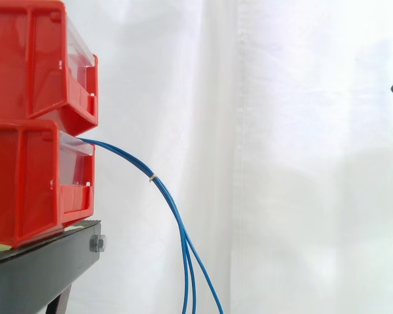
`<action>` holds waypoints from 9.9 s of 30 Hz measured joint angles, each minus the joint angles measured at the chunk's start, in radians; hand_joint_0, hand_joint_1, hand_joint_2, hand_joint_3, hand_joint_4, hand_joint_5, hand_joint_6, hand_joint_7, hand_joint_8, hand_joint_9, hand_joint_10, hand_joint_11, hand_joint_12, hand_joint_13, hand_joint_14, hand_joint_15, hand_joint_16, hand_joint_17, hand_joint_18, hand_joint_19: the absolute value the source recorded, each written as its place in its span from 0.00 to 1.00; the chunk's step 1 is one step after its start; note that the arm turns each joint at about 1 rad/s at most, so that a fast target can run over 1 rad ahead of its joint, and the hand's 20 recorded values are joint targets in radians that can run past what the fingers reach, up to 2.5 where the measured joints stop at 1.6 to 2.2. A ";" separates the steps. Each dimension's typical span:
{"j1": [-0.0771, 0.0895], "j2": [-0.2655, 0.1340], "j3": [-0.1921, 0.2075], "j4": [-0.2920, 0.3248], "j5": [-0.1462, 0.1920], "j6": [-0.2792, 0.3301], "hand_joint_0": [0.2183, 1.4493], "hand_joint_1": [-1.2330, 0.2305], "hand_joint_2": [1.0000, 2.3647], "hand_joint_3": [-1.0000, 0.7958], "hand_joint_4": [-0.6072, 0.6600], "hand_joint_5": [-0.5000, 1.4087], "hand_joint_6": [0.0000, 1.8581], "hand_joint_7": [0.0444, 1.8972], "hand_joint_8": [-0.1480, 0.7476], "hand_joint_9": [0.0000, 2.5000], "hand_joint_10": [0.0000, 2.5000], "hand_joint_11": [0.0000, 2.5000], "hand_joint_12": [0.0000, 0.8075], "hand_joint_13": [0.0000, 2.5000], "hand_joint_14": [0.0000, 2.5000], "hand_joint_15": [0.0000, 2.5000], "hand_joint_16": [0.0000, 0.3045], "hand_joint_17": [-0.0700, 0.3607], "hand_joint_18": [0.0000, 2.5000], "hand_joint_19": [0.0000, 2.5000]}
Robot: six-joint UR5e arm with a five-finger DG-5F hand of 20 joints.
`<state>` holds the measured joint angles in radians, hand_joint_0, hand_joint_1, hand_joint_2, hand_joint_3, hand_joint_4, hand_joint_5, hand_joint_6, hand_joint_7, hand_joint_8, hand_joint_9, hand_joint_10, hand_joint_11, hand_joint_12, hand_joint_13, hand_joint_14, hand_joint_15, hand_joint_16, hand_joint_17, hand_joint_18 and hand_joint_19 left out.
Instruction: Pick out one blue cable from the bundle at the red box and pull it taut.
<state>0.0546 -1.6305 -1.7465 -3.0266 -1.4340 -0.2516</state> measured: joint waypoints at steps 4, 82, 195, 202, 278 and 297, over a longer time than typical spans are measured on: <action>0.000 0.001 0.000 0.000 0.000 0.001 0.23 0.49 0.00 0.28 0.60 0.14 0.27 0.30 0.39 0.23 0.00 0.02 0.39 0.20 0.00 0.10 0.16 0.41 0.13 0.18; 0.118 -0.614 0.354 0.370 0.288 -0.143 0.23 0.50 0.00 0.28 0.67 0.17 0.27 0.33 0.44 0.28 0.00 0.04 0.42 0.24 0.00 0.11 0.15 0.40 0.18 0.20; 0.018 -0.745 0.513 0.510 -0.018 0.164 0.29 0.47 0.01 0.34 0.55 0.19 0.30 0.55 0.43 0.34 0.01 0.15 0.42 0.32 0.01 0.18 0.15 0.40 0.23 0.24; 0.021 -0.746 0.513 0.508 -0.012 0.155 0.31 0.48 0.01 0.40 0.54 0.18 0.36 0.47 0.43 0.35 0.01 0.16 0.42 0.33 0.01 0.18 0.15 0.40 0.23 0.25; 0.007 -0.746 0.539 0.473 -0.020 0.123 0.47 0.20 0.00 0.28 0.35 0.19 0.53 0.42 0.45 0.58 0.01 0.45 0.42 0.47 0.01 0.30 0.13 0.37 0.35 0.24; 0.011 -0.746 0.539 0.472 -0.020 0.114 0.26 0.55 0.00 0.28 0.47 0.20 0.48 0.38 0.44 0.58 0.01 0.38 0.44 0.47 0.01 0.29 0.15 0.40 0.35 0.26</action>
<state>0.0657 -2.3761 -1.2072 -2.5541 -1.4542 -0.1380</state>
